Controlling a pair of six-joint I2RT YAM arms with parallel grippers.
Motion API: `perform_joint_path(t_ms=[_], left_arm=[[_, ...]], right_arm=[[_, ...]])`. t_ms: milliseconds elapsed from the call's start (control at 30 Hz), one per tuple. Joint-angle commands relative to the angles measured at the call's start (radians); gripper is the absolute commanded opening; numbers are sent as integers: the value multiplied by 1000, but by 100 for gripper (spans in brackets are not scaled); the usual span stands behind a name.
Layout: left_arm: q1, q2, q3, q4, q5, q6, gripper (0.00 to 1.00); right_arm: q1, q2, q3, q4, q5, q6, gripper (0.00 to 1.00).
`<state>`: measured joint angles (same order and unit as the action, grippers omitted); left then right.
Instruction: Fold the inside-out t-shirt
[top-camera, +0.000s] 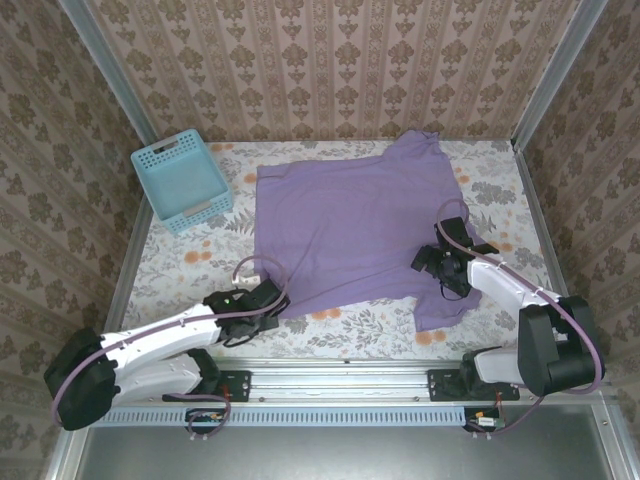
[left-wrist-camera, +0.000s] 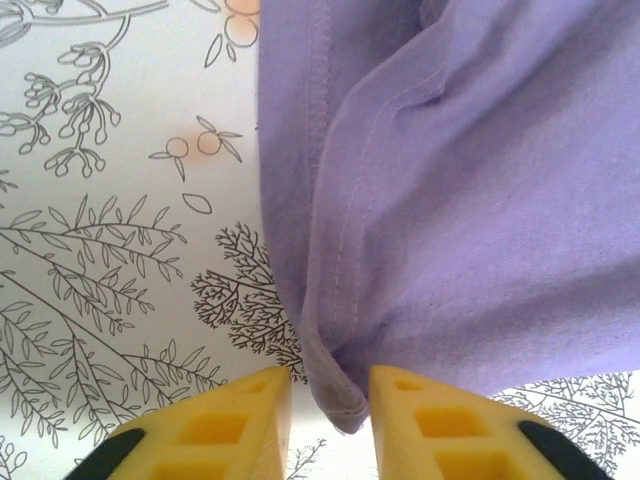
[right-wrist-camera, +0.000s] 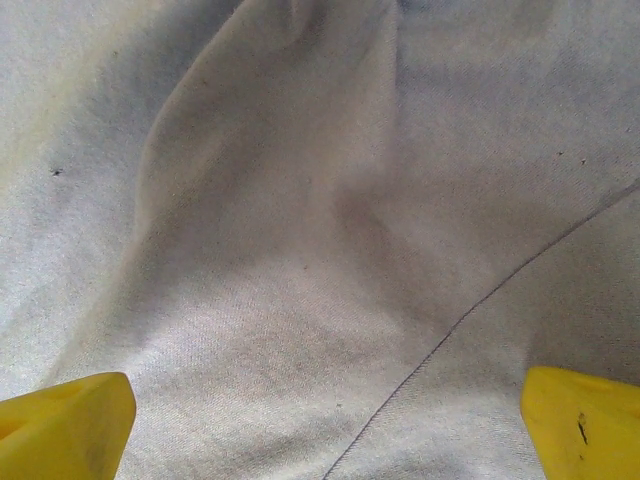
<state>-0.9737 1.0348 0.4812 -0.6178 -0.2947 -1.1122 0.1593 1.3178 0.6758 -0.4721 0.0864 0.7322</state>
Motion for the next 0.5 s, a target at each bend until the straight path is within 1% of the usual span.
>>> perform_joint_path(t_ms=[0,100,233,300,367,467], left_arm=[[3,13,-35,23,25,-31,31],[9,42,-40,48,36,-31,30],[12,61,-45,85,43,-17,24],[13,63,-47,104,46,-7,22],[15,64,-47,109,45,4,23],[23,61,-47,120,50,16,32]], right_arm=[[-4,-5,-10,-5,4,-5,100],[-4,-8,-9,-8,4,-7,100],[-4,-11,-5,-11,12,-11,100],[-5,-9,-4,-14,18,-13,100],[-6,-8,-4,-13,22,-13,100],[-6,-6,-5,-10,21,-13,100]])
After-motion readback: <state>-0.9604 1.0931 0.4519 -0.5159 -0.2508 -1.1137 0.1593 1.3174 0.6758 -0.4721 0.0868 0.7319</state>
